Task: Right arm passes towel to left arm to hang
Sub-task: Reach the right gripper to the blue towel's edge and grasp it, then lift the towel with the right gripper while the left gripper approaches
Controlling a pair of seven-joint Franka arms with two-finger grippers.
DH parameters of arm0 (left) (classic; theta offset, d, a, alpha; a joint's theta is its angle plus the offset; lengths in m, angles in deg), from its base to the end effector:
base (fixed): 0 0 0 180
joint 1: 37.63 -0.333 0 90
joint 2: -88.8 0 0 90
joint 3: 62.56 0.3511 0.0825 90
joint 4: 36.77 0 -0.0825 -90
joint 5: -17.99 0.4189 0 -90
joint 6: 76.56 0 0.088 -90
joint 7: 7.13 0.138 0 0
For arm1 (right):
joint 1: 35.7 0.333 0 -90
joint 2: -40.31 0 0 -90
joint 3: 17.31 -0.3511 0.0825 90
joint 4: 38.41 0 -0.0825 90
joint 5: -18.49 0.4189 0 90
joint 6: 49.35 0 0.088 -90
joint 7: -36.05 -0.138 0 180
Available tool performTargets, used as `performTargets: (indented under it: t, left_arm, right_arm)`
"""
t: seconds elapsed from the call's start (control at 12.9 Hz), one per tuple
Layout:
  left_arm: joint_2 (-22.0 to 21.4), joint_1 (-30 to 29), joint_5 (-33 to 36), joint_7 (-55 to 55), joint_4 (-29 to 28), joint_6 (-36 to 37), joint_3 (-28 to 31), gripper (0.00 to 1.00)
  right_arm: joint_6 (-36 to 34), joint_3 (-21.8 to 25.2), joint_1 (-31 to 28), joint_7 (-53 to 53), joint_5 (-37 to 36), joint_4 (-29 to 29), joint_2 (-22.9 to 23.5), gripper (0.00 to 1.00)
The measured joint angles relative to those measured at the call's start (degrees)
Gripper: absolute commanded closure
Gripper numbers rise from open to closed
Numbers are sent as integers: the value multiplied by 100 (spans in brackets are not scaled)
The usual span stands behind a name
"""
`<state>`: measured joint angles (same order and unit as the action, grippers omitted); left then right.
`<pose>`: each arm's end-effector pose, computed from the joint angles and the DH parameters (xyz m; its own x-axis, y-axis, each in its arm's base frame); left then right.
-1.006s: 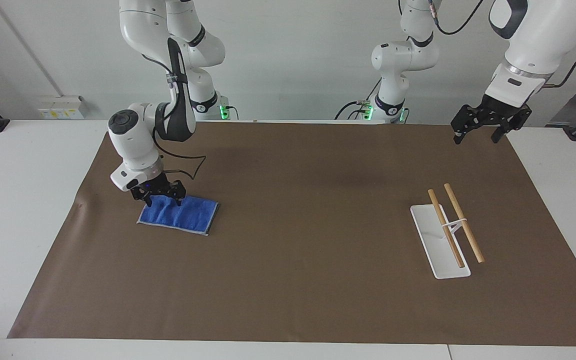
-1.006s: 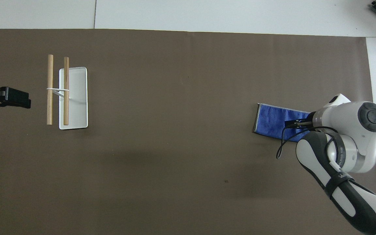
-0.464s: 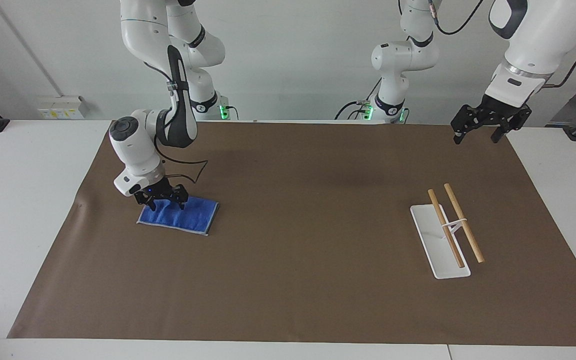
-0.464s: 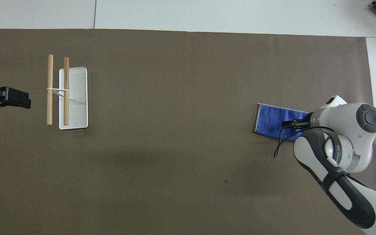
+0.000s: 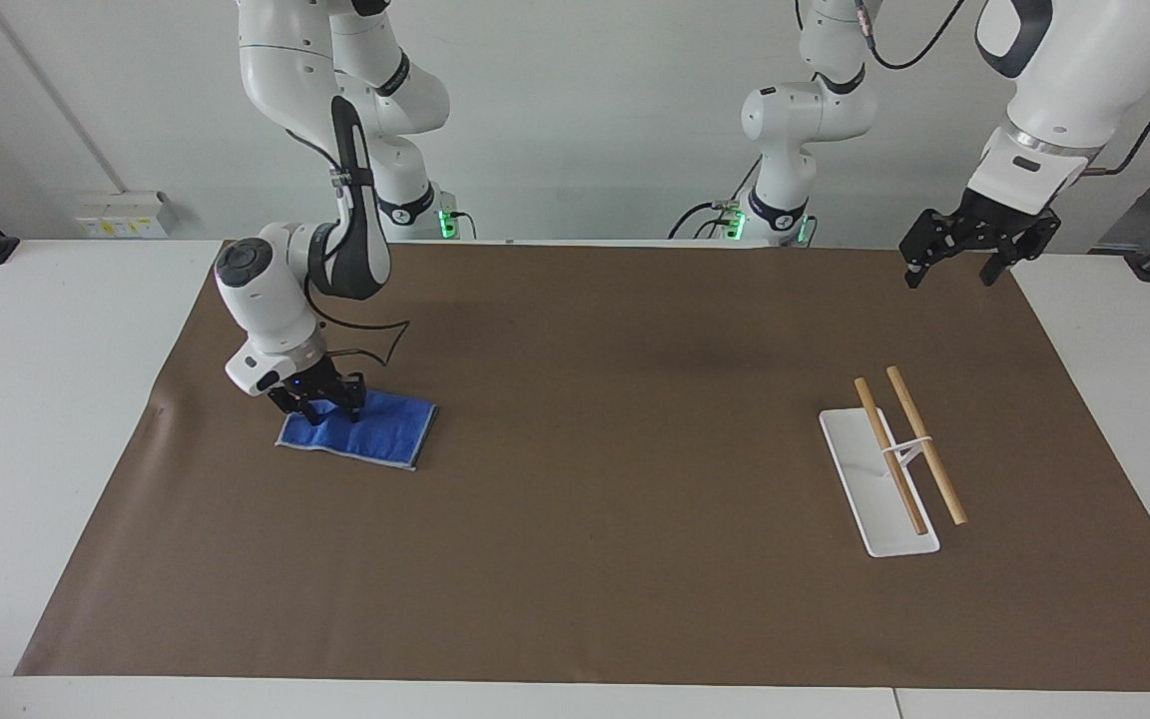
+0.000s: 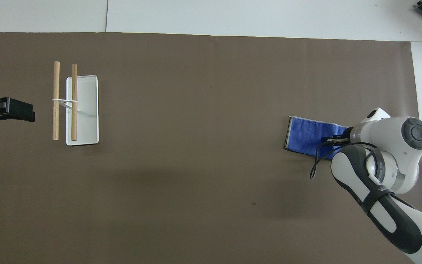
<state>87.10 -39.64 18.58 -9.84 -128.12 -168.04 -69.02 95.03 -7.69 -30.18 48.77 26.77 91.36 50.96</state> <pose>0.5811 -0.0448 0.6362 0.9990 -0.0307 0.0324 -0.0303 -0.9995 -0.0121 0.5726 -0.0403 0.2624 0.9959 0.0380 0.0816 0.0417 -0.9981 -0.0446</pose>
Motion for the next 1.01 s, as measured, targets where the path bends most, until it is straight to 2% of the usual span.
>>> performTargets:
  t: [0.31, 0.62, 0.85, 1.01]
  left_arm:
    - [0, 1, 0, 0, 0, 0, -1, 0]
    - [0, 0, 0, -1, -1, 0, 4, 0]
    - [0, 0, 0, -19, -26, 0, 5, 0]
    - [0, -1, 0, -160, -34, 0, 6, 0]
  right_arm:
    - [-79, -14, 20, 13, 378, -85, -22, 100]
    - [-1005, -97, 61, -102, 419, -752, -275, 100]
    - [-1790, -502, 96, -1061, 427, -1515, -529, 100]
    - [-2019, -932, 112, -1867, 510, -2020, -551, 100]
